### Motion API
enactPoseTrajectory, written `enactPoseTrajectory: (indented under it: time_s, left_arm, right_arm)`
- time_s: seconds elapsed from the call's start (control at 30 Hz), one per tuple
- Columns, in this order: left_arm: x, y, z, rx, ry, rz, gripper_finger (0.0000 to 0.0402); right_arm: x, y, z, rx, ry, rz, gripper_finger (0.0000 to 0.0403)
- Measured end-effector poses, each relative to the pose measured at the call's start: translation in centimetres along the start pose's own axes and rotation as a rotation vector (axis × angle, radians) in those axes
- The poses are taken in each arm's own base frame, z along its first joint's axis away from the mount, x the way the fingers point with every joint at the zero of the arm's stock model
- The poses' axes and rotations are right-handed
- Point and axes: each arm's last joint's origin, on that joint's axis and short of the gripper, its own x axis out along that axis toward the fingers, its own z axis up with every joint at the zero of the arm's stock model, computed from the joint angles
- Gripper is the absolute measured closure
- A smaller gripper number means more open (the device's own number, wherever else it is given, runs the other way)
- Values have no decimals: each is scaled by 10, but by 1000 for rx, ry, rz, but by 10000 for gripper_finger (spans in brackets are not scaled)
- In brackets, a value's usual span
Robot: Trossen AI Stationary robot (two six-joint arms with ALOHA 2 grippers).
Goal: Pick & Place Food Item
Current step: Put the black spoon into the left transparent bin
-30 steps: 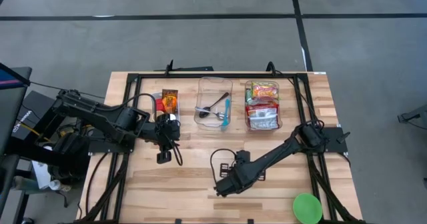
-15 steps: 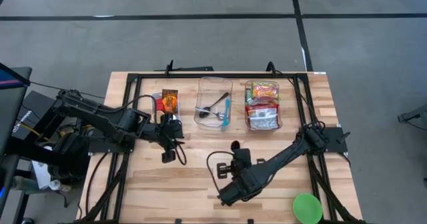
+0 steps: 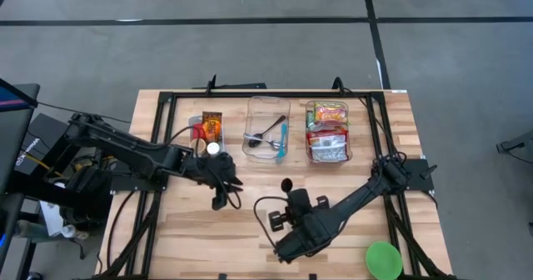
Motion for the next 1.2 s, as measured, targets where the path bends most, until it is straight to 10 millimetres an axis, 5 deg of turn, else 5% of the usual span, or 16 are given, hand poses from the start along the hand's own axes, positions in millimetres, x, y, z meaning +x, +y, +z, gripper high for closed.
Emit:
enactPoseTrajectory:
  time_s: [0.5, 0.77, 1.2]
  left_arm:
    - [8, 15, 15, -264, -138, -392, 311]
    - [13, 26, 23, -332, -190, -384, 311]
    - [52, 29, 23, -473, -196, -423, 311]
  right_arm:
    - [1, 7, -1, -269, 43, 49, 403]
    - [5, 8, 3, -419, 62, 42, 403]
    - [18, 10, 17, -580, 123, 19, 403]
